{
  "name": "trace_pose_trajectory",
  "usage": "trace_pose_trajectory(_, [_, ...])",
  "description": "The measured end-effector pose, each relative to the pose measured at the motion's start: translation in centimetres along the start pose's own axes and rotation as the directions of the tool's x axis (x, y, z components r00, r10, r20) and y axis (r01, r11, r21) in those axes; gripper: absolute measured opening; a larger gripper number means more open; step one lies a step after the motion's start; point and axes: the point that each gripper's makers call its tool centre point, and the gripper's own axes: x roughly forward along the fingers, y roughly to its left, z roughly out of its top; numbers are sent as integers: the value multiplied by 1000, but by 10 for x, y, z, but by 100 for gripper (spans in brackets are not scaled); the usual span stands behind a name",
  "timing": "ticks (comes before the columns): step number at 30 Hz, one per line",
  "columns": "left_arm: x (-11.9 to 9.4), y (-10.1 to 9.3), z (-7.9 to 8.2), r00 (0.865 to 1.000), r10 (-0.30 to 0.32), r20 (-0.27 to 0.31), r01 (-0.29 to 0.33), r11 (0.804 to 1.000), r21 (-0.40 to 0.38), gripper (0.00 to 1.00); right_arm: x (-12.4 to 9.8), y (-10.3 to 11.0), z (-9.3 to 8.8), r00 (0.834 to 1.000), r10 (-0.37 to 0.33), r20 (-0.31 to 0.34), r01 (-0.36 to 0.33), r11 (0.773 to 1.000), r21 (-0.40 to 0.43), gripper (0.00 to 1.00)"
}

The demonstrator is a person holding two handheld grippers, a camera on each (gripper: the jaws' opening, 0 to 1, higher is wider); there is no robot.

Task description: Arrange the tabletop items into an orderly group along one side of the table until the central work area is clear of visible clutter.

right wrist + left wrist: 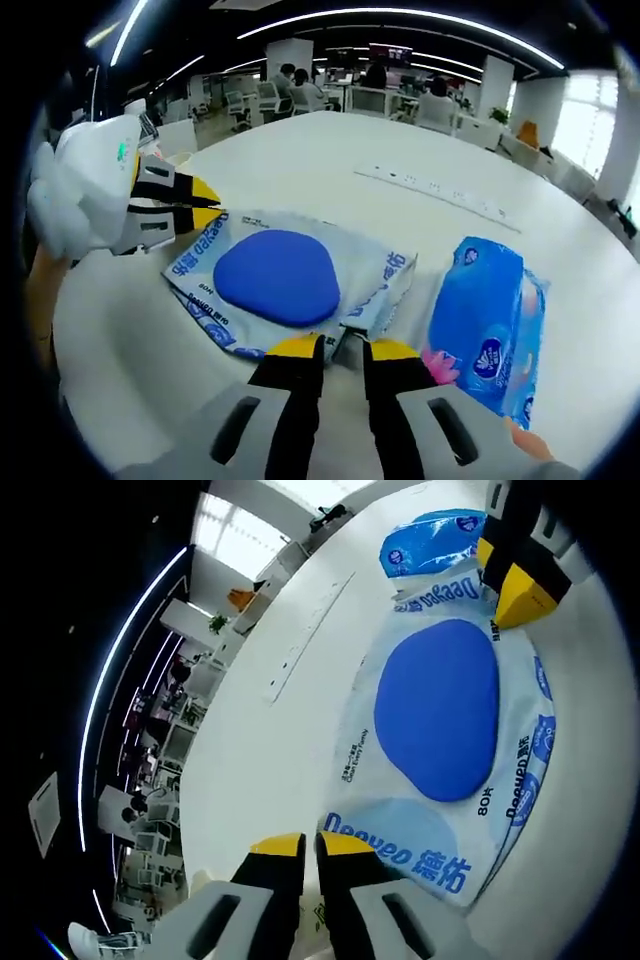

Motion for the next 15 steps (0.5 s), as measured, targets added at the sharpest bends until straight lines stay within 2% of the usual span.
trace_pose_trajectory(4, [-5,6,1,1000,7,2,-7,1000,3,13,-4,0,-1,1000,10,2,-10,1000,4,19])
trace_pose_trajectory(10, [-9,0,5,999,-38,30,39,999,-32,15,-12,1,-2,1000,21,9,-20,1000,-7,20])
trace_pose_trajectory(15, [-16,-2,11,998,-44,47,46,998,-35,16,-22,2,-6,999,50,3,-50,999,-6,21])
